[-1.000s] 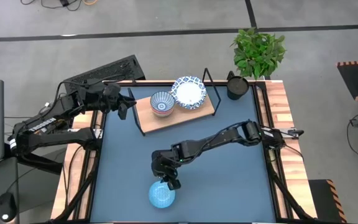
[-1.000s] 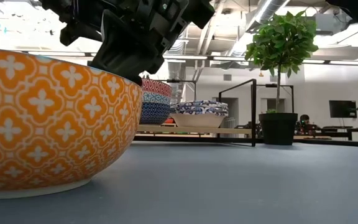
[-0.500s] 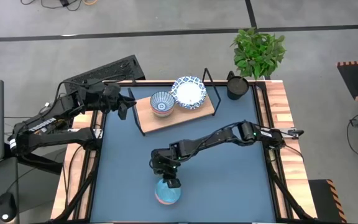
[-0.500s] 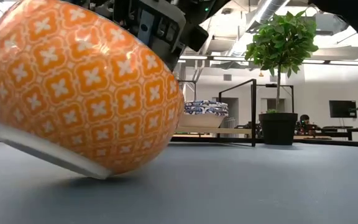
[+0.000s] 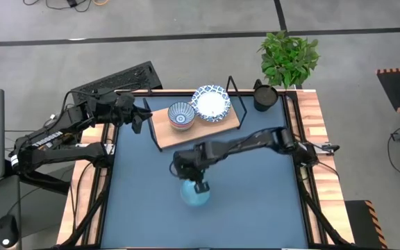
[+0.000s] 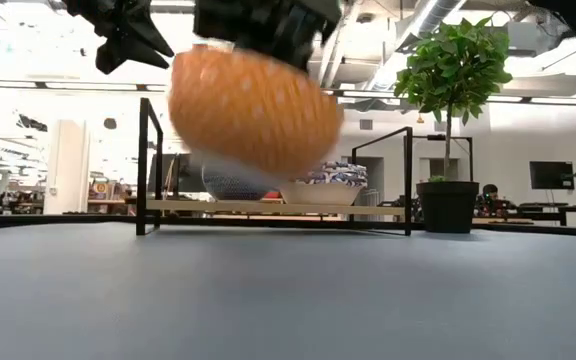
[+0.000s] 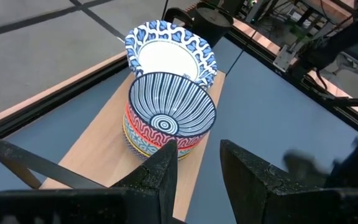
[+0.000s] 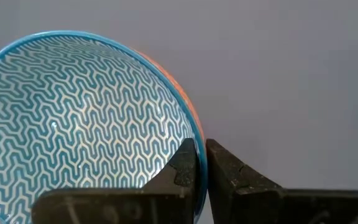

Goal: Place and stack bowls onto a shelf
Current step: Stack the light blue patterned bowl on top of the dark blue patterned bowl on the shelf

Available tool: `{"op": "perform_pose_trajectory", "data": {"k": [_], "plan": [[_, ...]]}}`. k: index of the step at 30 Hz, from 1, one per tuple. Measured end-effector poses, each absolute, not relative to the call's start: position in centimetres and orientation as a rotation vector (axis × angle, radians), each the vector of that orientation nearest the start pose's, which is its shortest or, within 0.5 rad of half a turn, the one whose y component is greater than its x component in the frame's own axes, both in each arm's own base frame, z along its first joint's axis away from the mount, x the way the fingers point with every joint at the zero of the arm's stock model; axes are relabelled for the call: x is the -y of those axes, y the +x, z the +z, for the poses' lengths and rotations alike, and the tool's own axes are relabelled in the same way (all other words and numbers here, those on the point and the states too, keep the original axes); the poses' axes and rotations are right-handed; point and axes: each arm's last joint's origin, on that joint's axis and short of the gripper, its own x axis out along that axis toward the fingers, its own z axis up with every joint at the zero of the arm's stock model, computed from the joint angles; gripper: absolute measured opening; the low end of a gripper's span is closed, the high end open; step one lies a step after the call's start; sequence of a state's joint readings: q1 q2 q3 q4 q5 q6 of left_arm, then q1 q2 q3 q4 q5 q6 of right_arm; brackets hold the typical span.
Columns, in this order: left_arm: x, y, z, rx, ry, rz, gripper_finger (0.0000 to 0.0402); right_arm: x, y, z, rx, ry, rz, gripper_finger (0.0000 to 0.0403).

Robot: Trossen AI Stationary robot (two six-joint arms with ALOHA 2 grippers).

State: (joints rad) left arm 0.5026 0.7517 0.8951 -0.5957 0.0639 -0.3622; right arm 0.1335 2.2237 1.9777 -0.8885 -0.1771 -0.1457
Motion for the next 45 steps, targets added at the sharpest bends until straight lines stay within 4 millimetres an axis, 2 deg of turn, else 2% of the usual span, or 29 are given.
{"op": "perform_pose_trajectory", "data": {"k": [6,10,14,19,23,28,38,45], "plan": [[-7.0,13.0,33.6,-0.355,-0.472,0.531,0.0106,-2.0,44.0,30.1,-1.041,-0.185,0.215,0.0039],[-7.1,13.0,33.6,-0.352,-0.465,0.557,0.0106,2.1,41.8,35.3,-0.919,-0.211,0.051,0.0039],[-7.1,13.0,33.6,-0.352,-0.464,0.559,0.0106,6.9,40.2,39.2,-0.798,-0.188,-0.114,0.0039],[-7.1,13.0,33.5,-0.360,-0.467,0.561,0.0106,13.3,37.8,42.6,-0.717,-0.116,-0.281,0.0039],[-7.1,12.9,33.4,-0.376,-0.471,0.563,0.0106,17.1,37.0,42.9,-0.678,-0.056,-0.288,0.0039],[-7.1,12.9,33.4,-0.377,-0.470,0.562,0.0106,19.6,37.6,41.3,-0.675,0.009,-0.256,0.0039],[-7.0,12.9,33.3,-0.380,-0.470,0.560,0.0106,20.0,41.7,36.3,-0.739,0.027,-0.146,0.0039],[-7.0,12.9,33.3,-0.381,-0.470,0.560,0.0106,20.7,43.4,34.1,-0.752,0.034,-0.114,0.0039]]}}
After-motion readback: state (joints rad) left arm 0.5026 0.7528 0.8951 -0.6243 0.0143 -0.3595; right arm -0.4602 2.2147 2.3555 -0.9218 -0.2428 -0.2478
